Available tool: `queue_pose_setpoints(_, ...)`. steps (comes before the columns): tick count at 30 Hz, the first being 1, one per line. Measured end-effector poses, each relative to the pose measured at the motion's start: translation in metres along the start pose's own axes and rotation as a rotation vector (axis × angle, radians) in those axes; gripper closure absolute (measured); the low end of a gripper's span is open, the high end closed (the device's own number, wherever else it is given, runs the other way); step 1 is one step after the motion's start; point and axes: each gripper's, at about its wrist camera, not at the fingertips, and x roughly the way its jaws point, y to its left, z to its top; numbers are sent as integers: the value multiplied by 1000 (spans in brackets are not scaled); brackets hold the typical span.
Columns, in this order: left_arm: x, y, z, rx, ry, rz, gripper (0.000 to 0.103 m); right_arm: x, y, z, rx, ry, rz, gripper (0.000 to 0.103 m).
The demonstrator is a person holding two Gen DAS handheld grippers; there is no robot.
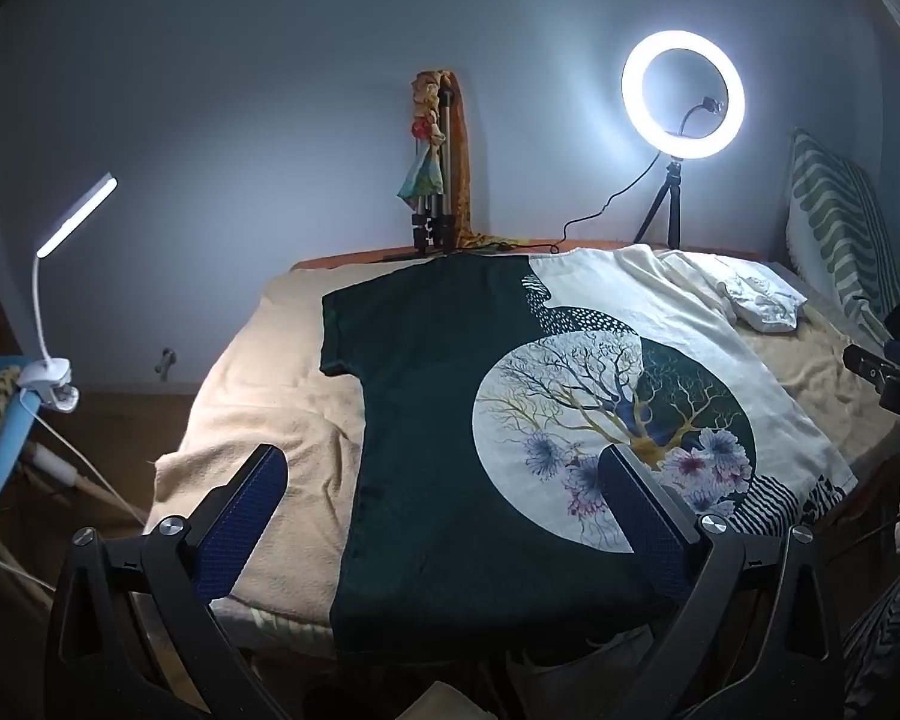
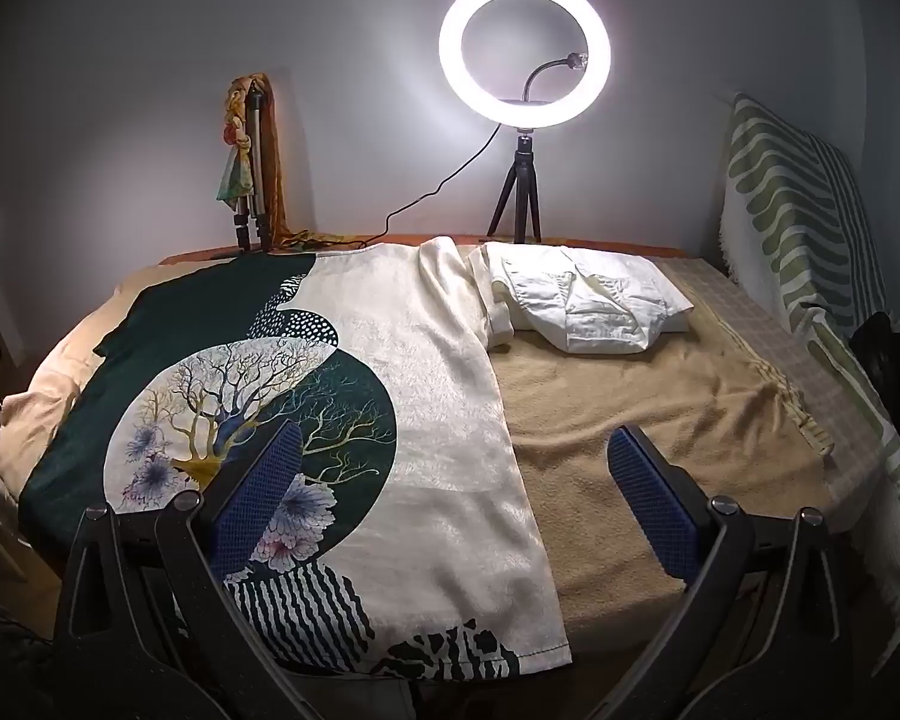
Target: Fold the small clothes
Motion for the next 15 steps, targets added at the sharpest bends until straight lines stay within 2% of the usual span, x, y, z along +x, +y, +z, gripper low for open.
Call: queue_pose_setpoints(15,0,0,1,1,0,-1,0,0,-1,0,-2,-2,0,0)
